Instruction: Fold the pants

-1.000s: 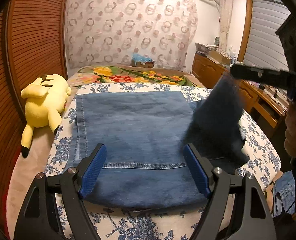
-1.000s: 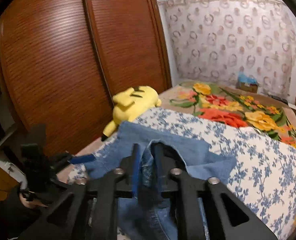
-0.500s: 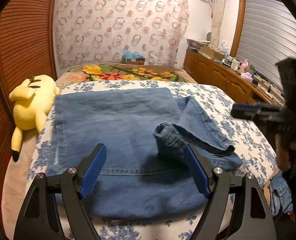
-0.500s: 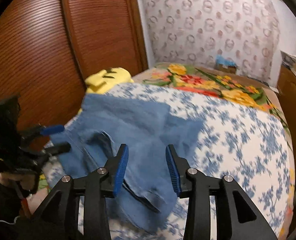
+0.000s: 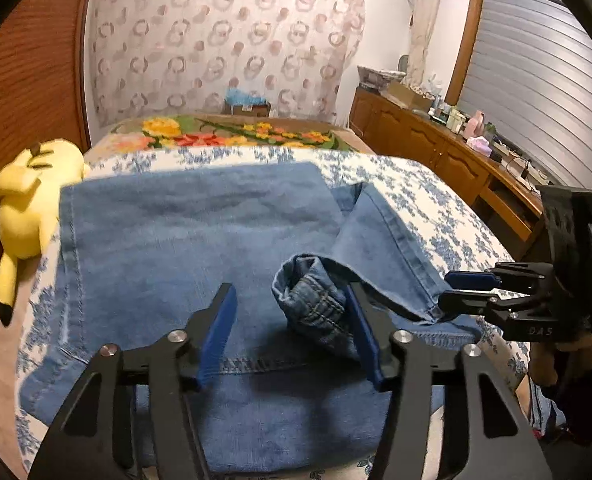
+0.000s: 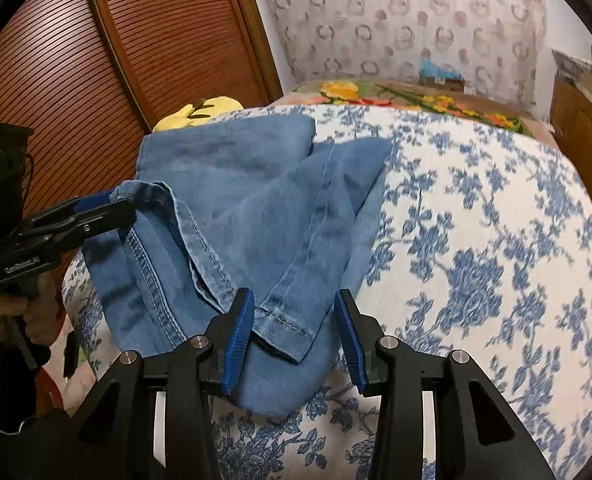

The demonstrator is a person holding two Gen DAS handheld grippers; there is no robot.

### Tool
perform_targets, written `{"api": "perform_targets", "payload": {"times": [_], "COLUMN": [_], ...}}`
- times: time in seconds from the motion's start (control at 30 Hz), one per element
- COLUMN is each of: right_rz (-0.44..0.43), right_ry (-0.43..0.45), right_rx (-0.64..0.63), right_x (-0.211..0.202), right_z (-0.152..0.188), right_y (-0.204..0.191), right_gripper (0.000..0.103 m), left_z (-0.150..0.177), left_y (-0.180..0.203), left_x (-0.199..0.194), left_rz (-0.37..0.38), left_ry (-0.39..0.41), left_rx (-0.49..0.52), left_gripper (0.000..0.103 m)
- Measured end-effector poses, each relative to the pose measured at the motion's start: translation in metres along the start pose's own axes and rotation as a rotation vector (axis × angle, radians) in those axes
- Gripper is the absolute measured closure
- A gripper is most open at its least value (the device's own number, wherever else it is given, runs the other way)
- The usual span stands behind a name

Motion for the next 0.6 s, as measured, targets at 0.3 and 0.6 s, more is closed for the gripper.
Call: {"api": "perform_targets", "payload": {"times": [0.3, 0.6], "right_rz": [-0.058, -0.066], "right_ry": [-0.014, 0.062], "right_rx": [0.024, -0.065], "right_x": [0.012, -0.01], "right_z": [0.004, -0.014], "right_y": [0.012, 0.0], "right_gripper": [0.07, 0.096], "left_z": [0.0, 0.001], "left_y": [0.002, 0.013], "left_x": [0.013, 0.0], "left_rz": [0.043, 0.075], "left_ry": [-0.027, 0.001], "left_rx": [-0.023, -0.007], "left_gripper": [0.062, 0.087]}}
Point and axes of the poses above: each gripper's, at about its wrist camera, not at the fingertips, and x roughly the way its jaws point, y to its right, z to its underside, the point moved 5 cm from there along x, roughly the way its jaws point, and after that the axes turned 4 degrees about -y, right-handed, at the moved point
